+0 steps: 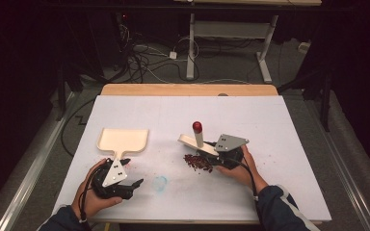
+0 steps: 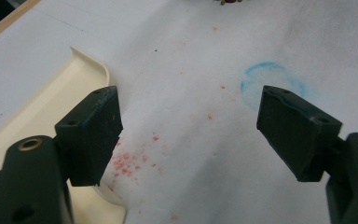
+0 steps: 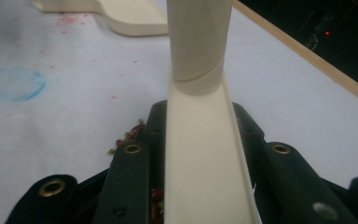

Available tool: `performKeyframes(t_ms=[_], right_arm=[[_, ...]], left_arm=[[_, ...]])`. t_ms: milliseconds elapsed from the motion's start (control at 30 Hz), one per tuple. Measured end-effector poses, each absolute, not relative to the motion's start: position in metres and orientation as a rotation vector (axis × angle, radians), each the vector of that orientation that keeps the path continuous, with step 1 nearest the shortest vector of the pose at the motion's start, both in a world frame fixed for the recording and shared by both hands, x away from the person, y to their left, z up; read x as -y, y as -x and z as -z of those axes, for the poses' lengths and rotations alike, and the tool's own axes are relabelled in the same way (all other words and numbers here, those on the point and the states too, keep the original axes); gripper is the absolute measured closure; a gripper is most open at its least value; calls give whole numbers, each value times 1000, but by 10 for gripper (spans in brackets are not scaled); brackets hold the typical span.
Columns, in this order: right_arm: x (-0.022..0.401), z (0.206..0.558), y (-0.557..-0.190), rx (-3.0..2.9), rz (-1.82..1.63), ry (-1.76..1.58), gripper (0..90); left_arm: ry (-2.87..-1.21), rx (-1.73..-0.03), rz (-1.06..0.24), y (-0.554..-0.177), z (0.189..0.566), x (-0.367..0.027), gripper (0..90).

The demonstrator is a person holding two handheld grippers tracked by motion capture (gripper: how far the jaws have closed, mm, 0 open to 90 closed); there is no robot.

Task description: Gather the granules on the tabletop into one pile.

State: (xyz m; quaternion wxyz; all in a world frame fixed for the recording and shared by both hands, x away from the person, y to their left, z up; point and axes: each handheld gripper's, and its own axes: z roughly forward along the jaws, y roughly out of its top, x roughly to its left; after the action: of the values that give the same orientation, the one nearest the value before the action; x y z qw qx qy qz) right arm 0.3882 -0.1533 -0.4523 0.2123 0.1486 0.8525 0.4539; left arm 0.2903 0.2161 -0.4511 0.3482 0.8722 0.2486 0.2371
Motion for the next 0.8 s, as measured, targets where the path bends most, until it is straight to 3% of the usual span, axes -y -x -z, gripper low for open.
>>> performKeyframes(t_ms=[800], right_arm=[[172,429,-373,-2288,-1262,-403,674]], left_arm=[[-2262,-635,-622,-290,450,-216,214]])
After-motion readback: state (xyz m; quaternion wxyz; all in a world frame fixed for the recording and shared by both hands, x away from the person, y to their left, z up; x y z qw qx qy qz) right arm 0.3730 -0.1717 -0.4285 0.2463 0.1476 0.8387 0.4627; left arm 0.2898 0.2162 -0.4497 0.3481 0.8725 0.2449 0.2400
